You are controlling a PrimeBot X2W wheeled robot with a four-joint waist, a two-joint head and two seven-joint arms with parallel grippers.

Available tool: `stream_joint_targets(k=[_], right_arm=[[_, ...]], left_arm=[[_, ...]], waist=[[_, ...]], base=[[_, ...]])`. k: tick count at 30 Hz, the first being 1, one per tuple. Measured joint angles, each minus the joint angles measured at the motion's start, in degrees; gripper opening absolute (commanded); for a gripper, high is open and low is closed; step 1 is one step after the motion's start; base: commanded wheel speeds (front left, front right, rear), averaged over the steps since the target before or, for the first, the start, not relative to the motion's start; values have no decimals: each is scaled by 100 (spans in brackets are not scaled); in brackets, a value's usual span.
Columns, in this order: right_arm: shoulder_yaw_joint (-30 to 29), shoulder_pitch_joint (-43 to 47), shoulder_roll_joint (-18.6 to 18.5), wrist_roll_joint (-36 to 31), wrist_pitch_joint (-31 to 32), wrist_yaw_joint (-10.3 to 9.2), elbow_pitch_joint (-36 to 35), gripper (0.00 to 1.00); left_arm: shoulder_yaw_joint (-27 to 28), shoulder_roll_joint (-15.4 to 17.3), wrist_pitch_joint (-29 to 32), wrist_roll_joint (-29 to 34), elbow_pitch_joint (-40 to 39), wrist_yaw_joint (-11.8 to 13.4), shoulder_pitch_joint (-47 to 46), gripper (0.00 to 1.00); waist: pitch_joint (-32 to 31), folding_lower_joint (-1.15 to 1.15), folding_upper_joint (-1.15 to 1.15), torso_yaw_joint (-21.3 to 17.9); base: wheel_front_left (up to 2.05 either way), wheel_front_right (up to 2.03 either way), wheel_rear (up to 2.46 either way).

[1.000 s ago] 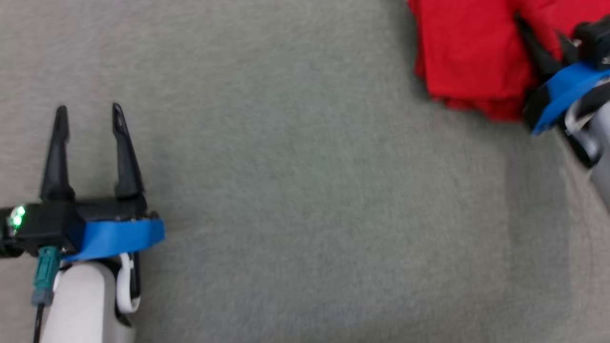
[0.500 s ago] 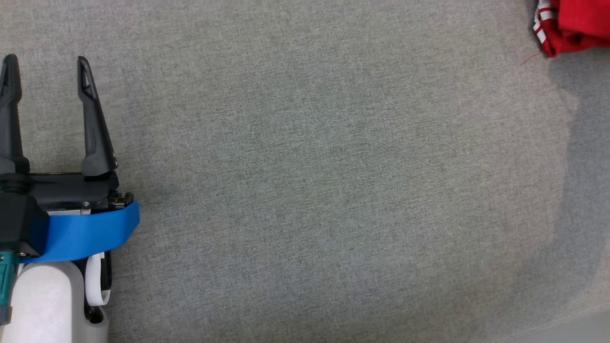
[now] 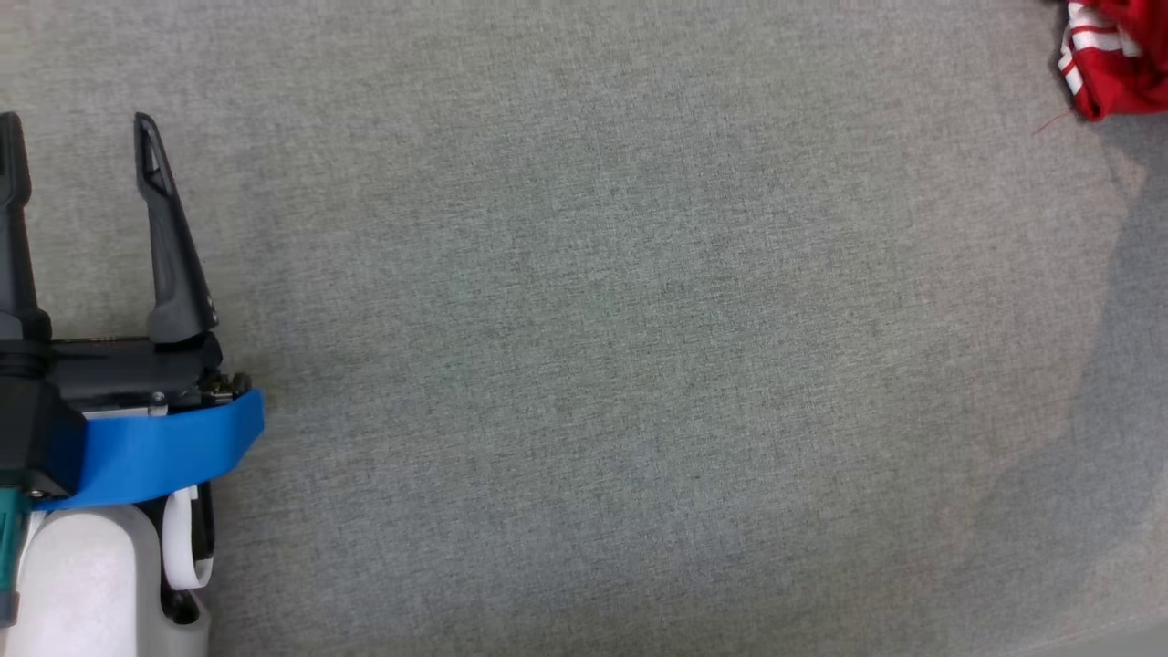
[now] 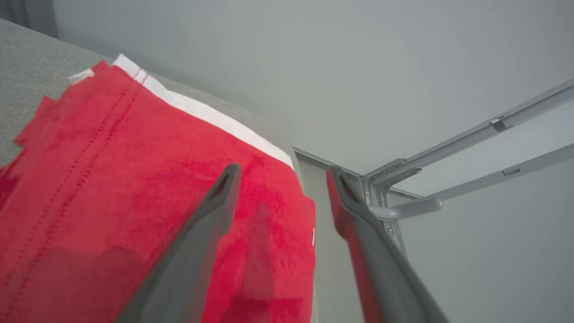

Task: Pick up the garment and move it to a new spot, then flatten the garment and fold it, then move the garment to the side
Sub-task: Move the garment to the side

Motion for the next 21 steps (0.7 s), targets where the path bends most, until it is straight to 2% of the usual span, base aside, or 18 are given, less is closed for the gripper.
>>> stream_joint_targets(k=[3,6,12,13,15,16,17,21], right_arm=[[-71,-26,24,-129,-91,0,127,100],[-366,44,153,40,-137,0,-55,100],[-1311,910,416,-5,-147,0,-1556,100],[-1311,910,416,-5,-147,0,-1556,100],[-1751,1585,656,-269,-151,0,-2270,100],[-1751,1585,656,-269,-151,0,-2270,100],[-2060,2014,862,-428,-151,-1,-2677,100],[-2570,2838,1388,-755,-151,0,-3295,100]], left_arm=[[26,-46,-102,-59,131,31,66,100],[62,-75,-207,-118,314,76,197,100],[134,-135,-380,-307,700,130,556,100],[134,-135,-380,-307,700,130,556,100],[133,-220,-455,-398,900,132,716,100],[133,-220,-455,-398,900,132,716,100],[123,-255,-505,-439,1025,131,809,100],[135,-309,-581,-545,1220,133,983,100]], waist=[[-173,0,0,59],[-425,-1,-1,131],[-1027,-2,-2,191],[-1027,-2,-2,191],[-1335,-2,-3,214],[-1335,-2,-3,214],[-1531,-2,-3,233],[-1895,-2,-3,290]], base=[[0,0,0],[0,0,0],[0,0,0],[0,0,0],[0,0,0],[0,0,0],[0,0,0],[0,0,0]])
